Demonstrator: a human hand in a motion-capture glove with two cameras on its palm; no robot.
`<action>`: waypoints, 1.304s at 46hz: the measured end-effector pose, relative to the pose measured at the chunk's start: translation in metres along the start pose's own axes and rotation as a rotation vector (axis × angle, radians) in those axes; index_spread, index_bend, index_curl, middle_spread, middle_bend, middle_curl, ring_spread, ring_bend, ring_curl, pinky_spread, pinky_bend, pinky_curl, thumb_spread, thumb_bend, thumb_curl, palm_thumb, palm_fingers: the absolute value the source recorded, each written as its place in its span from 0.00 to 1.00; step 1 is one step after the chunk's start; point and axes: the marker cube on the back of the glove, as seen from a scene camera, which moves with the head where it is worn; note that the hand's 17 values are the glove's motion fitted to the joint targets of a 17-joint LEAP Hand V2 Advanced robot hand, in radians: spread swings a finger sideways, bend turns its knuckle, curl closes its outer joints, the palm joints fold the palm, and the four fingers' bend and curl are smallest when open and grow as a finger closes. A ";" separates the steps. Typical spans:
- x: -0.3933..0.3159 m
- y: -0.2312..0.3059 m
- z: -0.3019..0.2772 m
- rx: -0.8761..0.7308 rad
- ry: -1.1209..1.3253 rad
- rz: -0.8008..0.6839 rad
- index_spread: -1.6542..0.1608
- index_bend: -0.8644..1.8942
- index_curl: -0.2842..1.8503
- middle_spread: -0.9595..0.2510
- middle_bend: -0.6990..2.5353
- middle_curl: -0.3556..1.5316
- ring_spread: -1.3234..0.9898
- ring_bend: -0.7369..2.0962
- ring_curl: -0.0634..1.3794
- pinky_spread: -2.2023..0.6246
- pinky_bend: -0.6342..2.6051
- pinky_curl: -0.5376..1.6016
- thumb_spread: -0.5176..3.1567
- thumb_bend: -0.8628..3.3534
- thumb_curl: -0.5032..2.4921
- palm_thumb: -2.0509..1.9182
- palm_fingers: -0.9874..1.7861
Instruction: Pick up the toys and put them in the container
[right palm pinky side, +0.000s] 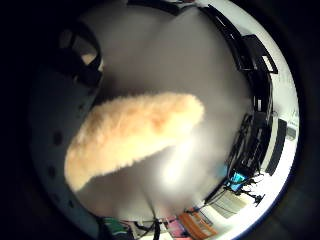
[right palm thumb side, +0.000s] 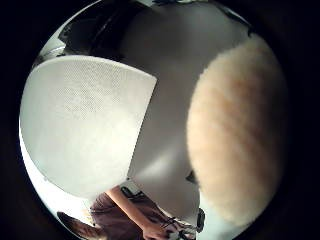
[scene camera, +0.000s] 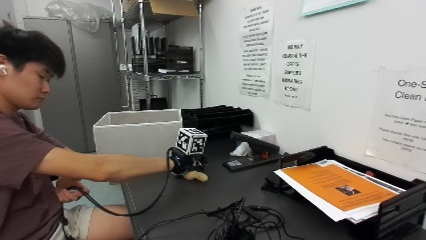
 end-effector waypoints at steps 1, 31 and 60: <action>0.000 0.002 -0.002 -0.013 0.004 0.005 0.76 0.54 0.33 0.59 0.41 0.40 0.46 0.51 0.33 0.73 0.37 0.38 0.43 0.25 0.34 0.66 0.68; -0.126 0.078 -0.304 0.175 0.043 -0.068 0.75 0.64 0.49 0.59 0.51 0.55 0.39 0.61 0.48 0.68 0.46 0.48 0.33 0.22 0.42 0.67 0.62; -0.352 0.083 -0.276 0.135 -0.035 -0.446 0.75 0.67 0.57 0.60 0.54 0.62 0.40 0.66 0.53 0.68 0.49 0.51 0.32 0.20 0.46 0.68 0.56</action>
